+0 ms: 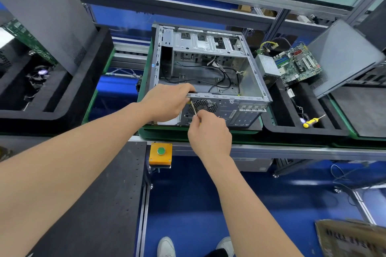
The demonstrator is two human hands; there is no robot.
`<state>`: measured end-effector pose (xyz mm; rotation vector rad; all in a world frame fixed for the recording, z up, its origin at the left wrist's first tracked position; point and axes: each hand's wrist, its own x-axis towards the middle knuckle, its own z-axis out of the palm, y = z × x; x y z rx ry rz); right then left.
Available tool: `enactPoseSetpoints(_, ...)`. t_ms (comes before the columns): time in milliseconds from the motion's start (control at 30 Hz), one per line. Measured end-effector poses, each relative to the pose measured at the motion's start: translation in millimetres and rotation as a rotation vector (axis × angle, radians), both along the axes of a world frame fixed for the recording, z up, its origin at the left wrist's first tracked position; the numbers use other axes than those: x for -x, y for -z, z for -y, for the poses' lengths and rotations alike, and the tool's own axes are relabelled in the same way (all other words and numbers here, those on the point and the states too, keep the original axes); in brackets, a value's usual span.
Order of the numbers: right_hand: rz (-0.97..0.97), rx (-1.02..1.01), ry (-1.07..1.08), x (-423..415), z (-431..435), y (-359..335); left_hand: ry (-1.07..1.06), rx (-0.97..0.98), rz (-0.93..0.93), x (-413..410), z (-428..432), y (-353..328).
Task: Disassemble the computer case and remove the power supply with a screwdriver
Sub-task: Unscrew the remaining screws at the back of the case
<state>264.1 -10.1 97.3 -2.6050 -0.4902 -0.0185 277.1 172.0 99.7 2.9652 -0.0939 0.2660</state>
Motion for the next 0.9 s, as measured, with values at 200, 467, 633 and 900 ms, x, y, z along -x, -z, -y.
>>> enactPoseSetpoints(200, -1.021, -0.774, 0.184, -14.4, 6.5, -8.4, -0.015, 0.017, 0.039, 2.9, 3.5, 0.8)
enactPoseSetpoints(467, -1.602, -1.367, 0.079, -13.6, 15.7, -8.5, 0.006, 0.114, 0.003, 6.1, 1.3, -4.1)
enactPoseSetpoints(633, -1.629, -1.359, 0.068, -17.0, 19.5, -11.1, -0.131, 0.234, 0.081, 9.9, 14.6, -8.5)
enactPoseSetpoints(900, -1.600, -1.304, 0.034, -18.2, 19.3, -7.5, -0.831, 1.303, 0.001, 46.0, 61.0, -12.7)
